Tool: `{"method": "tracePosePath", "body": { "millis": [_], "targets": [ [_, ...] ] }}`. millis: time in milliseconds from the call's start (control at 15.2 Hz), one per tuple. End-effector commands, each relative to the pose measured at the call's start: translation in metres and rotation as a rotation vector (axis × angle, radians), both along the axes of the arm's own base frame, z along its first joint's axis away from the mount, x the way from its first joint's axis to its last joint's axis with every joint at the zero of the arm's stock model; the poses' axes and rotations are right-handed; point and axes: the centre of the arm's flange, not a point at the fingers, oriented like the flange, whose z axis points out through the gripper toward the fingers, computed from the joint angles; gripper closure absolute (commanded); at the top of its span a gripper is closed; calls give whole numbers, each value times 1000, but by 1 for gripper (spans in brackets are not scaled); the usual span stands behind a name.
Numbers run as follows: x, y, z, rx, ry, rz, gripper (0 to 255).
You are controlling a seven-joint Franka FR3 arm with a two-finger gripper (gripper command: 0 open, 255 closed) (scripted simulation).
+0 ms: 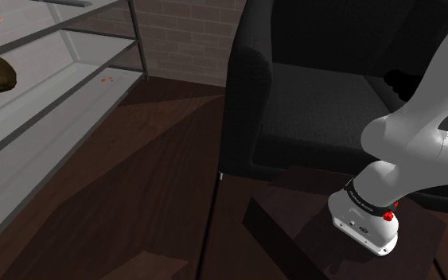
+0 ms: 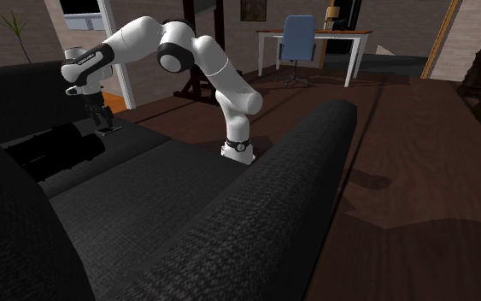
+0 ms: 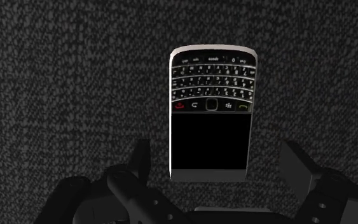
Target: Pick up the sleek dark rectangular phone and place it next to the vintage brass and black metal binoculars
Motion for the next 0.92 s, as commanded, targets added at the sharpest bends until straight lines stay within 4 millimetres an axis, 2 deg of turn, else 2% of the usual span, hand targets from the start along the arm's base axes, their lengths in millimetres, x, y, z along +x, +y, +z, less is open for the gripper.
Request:
{"method": "tracePosePath", "body": {
  "millis": [0, 66, 330, 858],
  "targets": [
    [0, 0, 0, 0, 0, 0, 0],
    [0, 0, 0, 0, 0, 0, 0],
    [-1, -2, 50, 0, 0, 0, 0],
    [-1, -2, 50, 0, 0, 0, 0]
  ]
}}
